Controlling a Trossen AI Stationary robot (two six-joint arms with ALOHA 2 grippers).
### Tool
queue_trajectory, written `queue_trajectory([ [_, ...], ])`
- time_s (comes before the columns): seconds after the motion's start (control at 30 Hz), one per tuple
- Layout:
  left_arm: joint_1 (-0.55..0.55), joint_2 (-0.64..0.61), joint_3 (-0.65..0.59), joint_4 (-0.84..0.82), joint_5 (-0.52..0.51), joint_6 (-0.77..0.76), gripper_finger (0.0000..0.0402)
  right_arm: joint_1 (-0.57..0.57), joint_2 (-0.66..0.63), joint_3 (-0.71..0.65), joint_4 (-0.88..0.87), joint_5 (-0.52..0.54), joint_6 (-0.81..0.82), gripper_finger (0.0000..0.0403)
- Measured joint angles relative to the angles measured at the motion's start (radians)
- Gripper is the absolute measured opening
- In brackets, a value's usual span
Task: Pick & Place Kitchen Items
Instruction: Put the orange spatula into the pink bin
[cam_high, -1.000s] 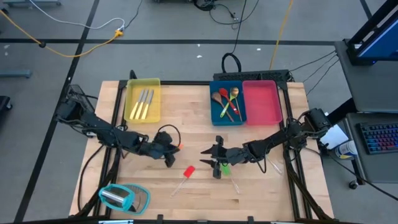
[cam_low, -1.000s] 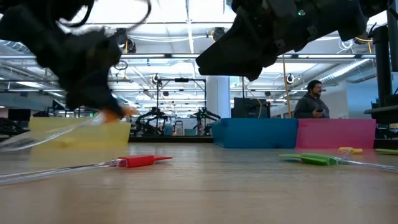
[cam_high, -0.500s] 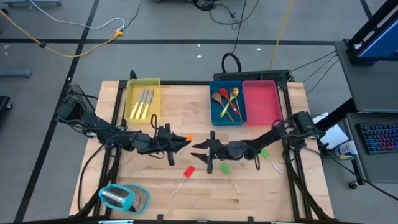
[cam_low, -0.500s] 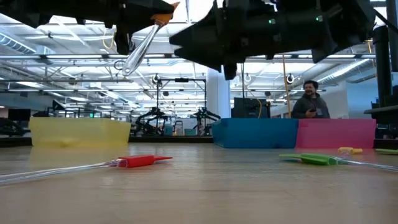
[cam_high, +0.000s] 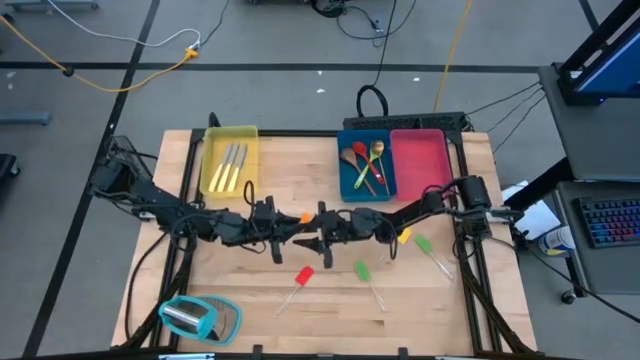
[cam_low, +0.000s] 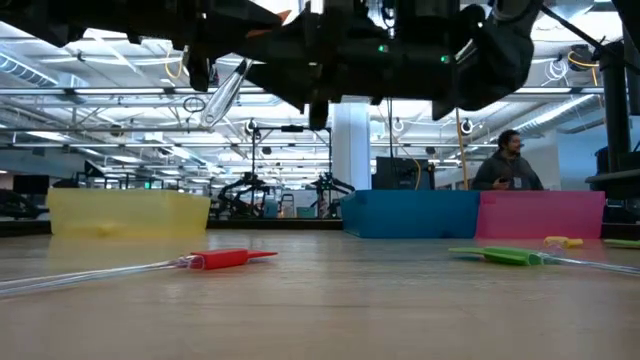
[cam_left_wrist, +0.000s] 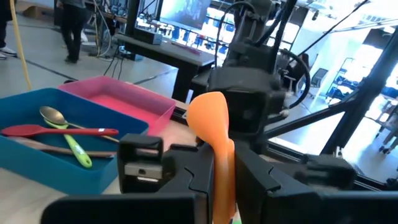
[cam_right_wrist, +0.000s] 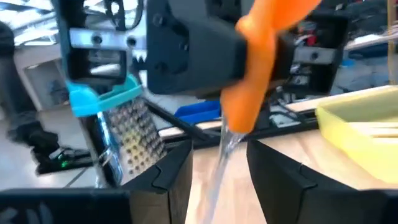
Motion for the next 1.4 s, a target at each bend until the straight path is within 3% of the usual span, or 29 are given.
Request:
queue_trajectory([
  [0.17,0.0,0.0,0.0,-0.007,0.003,0.002,0.0039,0.002,-0.002,0.01,-0.05,-0.008,-0.051,0.0111],
  [0.4,-0.001,-0.001,0.0,-0.022,0.008,0.005,0.004,-0.005,-0.003,0.009,-0.067,-0.009,-0.053,0.0012],
  [0.73,-0.001,-0.001,0.0,-0.035,0.008,-0.002,0.0044,-0.004,-0.003,0.009,-0.088,-0.008,-0.045,0.0007],
  [1.13,-0.001,-0.001,0.0,-0.09,0.0,-0.068,0.0122,-0.002,-0.004,0.008,-0.137,-0.008,-0.021,0.0004],
  [1.3,-0.01,-0.001,0.001,-0.123,-0.003,-0.081,0.0145,-0.002,-0.091,-0.031,-0.264,0.001,-0.035,0.0004],
  [1.4,-0.013,-0.001,0.0,-0.156,-0.003,-0.084,0.0148,-0.002,-0.195,-0.087,-0.387,0.06,-0.065,0.0004],
])
